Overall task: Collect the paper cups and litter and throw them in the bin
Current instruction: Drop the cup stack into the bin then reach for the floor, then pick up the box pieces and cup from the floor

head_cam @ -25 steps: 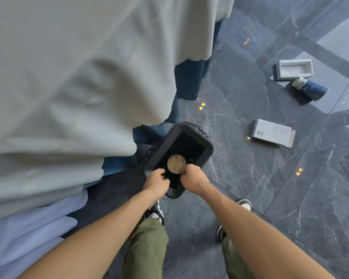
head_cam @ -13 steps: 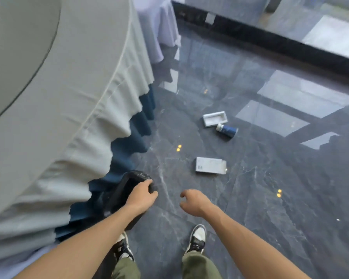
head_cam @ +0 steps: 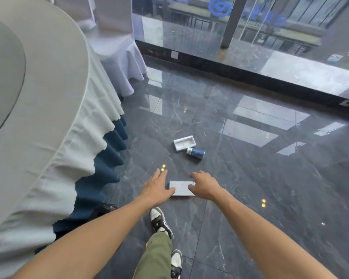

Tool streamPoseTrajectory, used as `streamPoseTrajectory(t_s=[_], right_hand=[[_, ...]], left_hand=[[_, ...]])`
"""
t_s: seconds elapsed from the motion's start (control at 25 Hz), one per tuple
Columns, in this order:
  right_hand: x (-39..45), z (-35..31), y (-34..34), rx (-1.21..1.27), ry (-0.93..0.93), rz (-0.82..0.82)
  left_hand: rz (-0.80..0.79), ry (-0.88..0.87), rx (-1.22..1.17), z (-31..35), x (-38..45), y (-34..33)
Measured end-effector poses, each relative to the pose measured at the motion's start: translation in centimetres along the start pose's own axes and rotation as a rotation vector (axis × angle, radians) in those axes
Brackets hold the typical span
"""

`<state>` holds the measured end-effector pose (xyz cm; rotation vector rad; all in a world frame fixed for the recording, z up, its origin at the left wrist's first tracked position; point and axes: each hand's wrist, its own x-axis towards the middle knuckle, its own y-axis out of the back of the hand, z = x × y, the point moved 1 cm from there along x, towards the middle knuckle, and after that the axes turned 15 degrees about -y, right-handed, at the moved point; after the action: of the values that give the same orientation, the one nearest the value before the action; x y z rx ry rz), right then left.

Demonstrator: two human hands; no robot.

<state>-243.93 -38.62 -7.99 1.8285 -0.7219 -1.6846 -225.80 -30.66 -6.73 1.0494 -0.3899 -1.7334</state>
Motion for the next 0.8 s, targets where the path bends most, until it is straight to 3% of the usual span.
streamPoseTrajectory(t_s=[0.4, 0.56, 0.8], right_hand=[[11.5, 1.2, 8.0, 0.086, -0.019, 0.24], [18.4, 2.0, 7.3, 0.125, -0.033, 0.247], [34.8, 4.0, 0.6, 0.1, 0.037, 0.319]], left_hand=[[0.111, -0.089, 0.082, 0.0, 15.7, 4.0], [0.129, -0.056, 0.101, -2.7, 20.9, 2.1], [0.167, -0.028, 0.075, -10.2, 32.4, -7.0]])
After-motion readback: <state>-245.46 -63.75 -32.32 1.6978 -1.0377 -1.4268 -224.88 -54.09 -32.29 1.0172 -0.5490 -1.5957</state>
